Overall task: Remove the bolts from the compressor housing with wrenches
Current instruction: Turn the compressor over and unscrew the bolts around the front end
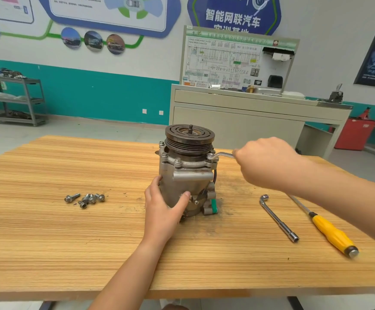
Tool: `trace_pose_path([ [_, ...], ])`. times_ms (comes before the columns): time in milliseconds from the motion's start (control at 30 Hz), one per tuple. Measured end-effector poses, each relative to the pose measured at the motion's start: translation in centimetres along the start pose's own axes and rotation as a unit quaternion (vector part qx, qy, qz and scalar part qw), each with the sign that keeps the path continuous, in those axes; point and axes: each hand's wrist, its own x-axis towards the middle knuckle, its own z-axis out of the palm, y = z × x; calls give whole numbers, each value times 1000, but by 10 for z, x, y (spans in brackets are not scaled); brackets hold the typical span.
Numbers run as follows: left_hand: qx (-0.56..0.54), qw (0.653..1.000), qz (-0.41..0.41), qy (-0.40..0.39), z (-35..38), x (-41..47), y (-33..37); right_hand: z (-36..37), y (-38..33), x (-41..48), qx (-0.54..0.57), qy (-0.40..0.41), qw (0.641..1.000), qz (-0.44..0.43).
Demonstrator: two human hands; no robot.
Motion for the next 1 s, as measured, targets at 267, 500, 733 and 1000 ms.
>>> trace_pose_path([
  [267,4,1000,3,3,-1,0,2,43,9,67,1,40,999,11],
  [500,5,1000,4,5,-1,-1,2,96,-2,100,220,186,956,60],
  [733,14,989,123,79,-6,-6,22,118,-21,62,795,170,464,352],
  [1000,311,835,453,-21,-19,44,113,125,-81,30,900,23,354,252],
])
